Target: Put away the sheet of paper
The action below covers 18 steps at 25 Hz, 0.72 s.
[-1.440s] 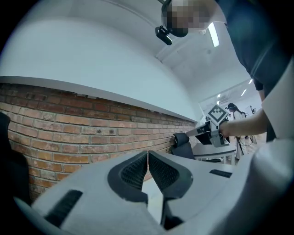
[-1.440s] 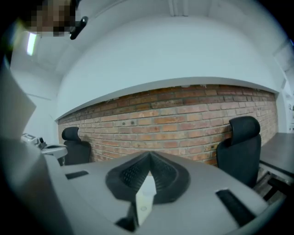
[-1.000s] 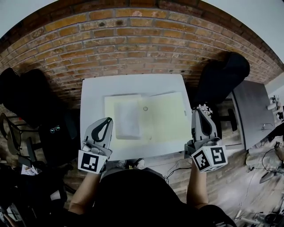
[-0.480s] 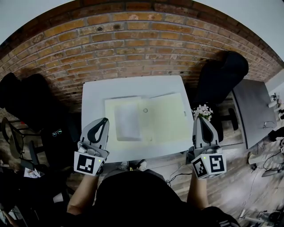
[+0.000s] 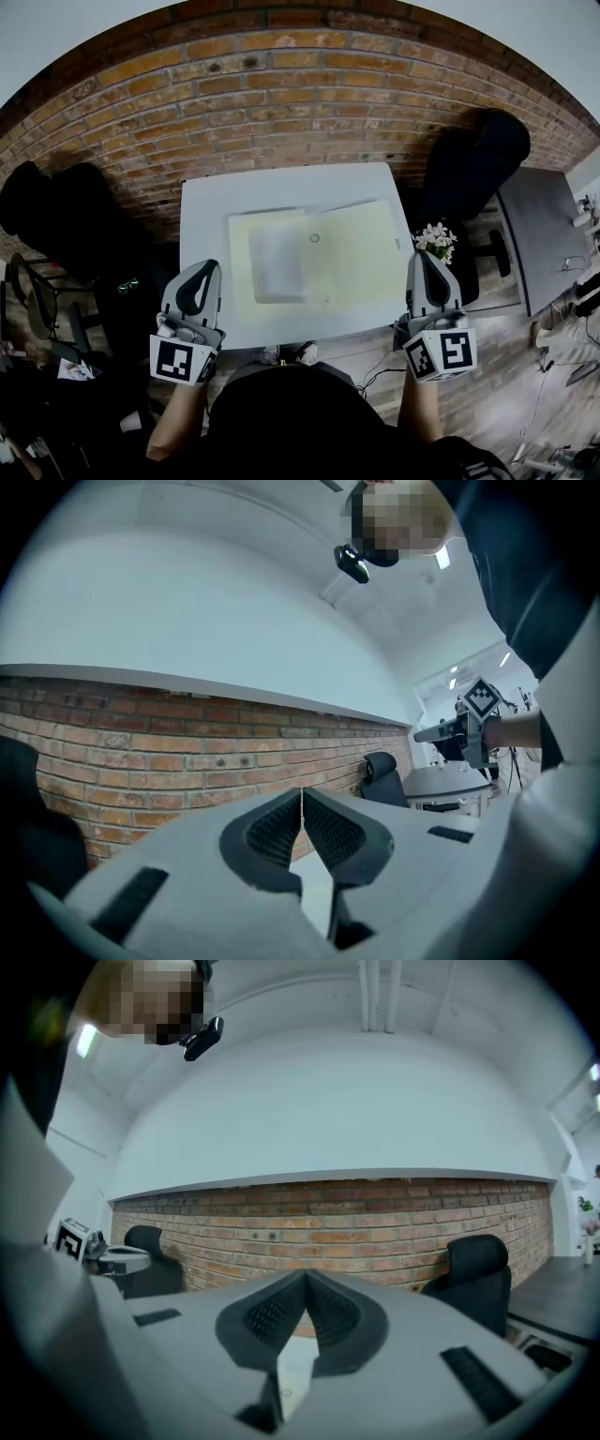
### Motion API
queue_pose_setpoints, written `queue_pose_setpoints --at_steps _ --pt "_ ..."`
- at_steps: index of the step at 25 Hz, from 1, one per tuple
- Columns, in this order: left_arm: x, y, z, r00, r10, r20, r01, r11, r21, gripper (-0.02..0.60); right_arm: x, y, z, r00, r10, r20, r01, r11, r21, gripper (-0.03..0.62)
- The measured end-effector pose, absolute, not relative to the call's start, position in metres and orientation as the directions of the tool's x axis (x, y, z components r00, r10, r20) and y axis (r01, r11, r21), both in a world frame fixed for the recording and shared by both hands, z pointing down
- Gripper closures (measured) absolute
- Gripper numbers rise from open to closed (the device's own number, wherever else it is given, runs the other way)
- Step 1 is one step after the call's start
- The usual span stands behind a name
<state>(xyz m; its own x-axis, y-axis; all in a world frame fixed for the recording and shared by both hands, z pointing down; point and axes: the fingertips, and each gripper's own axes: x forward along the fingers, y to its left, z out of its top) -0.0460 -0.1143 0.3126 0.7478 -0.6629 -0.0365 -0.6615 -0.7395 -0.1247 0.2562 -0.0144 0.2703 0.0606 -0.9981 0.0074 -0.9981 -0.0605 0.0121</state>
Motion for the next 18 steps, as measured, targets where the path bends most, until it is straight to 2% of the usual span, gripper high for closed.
queue_pose_setpoints --at_steps 18 --pt "-0.0420 -0.1224 0.3064 0.753 -0.653 -0.084 -0.657 -0.738 -0.152 0.551 0.2533 -0.0205 0.2743 0.064 -0.998 -0.003 -0.998 -0.064 0.001 0.580"
